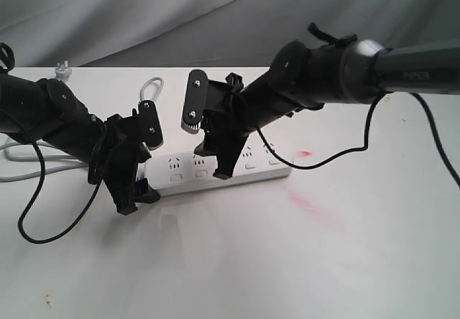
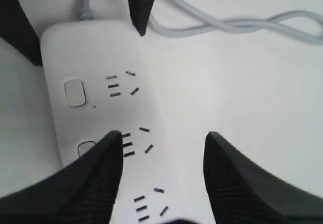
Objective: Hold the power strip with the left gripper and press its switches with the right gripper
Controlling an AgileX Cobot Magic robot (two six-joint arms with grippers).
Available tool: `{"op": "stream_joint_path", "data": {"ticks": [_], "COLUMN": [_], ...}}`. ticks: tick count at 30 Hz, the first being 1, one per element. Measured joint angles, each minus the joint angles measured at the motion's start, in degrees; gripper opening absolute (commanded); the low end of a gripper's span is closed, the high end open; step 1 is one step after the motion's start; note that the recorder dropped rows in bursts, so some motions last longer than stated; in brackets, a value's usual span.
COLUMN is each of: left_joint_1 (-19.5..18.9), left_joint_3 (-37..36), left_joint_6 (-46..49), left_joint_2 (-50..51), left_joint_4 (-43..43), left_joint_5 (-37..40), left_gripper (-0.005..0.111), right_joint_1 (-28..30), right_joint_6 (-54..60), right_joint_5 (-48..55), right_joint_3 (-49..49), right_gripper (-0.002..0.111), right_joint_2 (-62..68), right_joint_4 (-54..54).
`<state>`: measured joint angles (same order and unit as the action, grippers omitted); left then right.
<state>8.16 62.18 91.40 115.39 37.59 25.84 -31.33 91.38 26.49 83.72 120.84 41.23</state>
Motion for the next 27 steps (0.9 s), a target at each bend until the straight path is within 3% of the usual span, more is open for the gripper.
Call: {"op": "stream_joint_path", "data": {"ticks": [9, 27], "left_joint_1": [0.00, 0.00], "left_joint_3": [0.00, 0.00], "left_joint_6": [0.00, 0.00], "left_joint_2": [0.00, 0.00], "left_joint_4": [0.00, 0.00], "left_joint_5": [0.00, 0.00], "left_gripper": [0.065, 0.065], "right_joint_1": [3.05, 3.23], "right_joint_6": [-0.31, -0.31], "right_joint_5": [4.39, 1.52], "right_joint_3": [-1.44, -3.62], "right_gripper": [0.047, 0.047], "right_joint_2": [-2.41, -0.10], "right_joint_4": [-2.26, -2.90]}}
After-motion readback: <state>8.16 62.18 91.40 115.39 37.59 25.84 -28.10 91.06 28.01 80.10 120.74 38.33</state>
